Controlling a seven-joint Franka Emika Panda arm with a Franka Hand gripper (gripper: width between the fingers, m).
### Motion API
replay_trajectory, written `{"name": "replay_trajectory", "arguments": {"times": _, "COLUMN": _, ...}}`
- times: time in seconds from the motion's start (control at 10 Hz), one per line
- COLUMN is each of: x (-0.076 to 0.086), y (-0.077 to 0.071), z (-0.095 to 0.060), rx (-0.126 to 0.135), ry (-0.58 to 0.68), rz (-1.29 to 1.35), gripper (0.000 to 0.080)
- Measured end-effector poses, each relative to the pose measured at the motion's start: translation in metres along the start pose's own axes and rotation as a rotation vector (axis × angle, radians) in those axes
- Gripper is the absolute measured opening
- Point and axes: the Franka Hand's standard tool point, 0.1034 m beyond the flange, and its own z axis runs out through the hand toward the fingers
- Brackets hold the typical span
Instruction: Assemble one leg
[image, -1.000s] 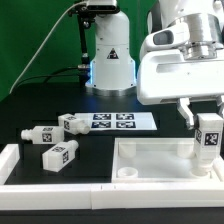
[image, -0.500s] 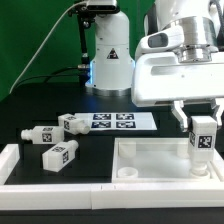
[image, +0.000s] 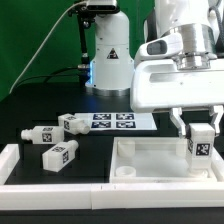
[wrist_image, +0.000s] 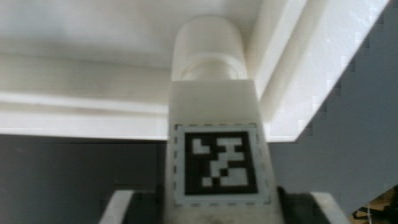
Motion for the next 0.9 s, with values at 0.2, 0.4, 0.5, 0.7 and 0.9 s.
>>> {"name": "replay_trajectory", "arguments": {"times": 0.2, "x": 0.0001, "y": -0.0008, "z": 0.0002, "rx": 0.000, "ry": 0.007, "rz": -0.001, "gripper": 0.0286}}
{"name": "replay_trajectory", "arguments": {"times": 0.4, "x": 0.0003, "y": -0.0008, "z": 0.0001, "rx": 0.000, "ry": 0.005, "rz": -0.001, "gripper": 0.0286}}
{"name": "replay_trajectory", "arguments": {"times": 0.5, "x": 0.0005, "y": -0.0008, "z": 0.0002, "rx": 0.000, "ry": 0.002, "rz": 0.000, "gripper": 0.0286}}
{"name": "replay_trajectory", "arguments": {"times": 0.7, "x": -0.0016, "y": -0.0010, "z": 0.0012, "rx": 0.001, "ry": -0.009, "rz": 0.000, "gripper": 0.0294}}
{"name": "replay_trajectory", "arguments": {"times": 0.9, "x": 0.0064, "y": 0.0030, "z": -0.0018, "rx": 0.011, "ry": -0.062, "rz": 0.007, "gripper": 0.0603}}
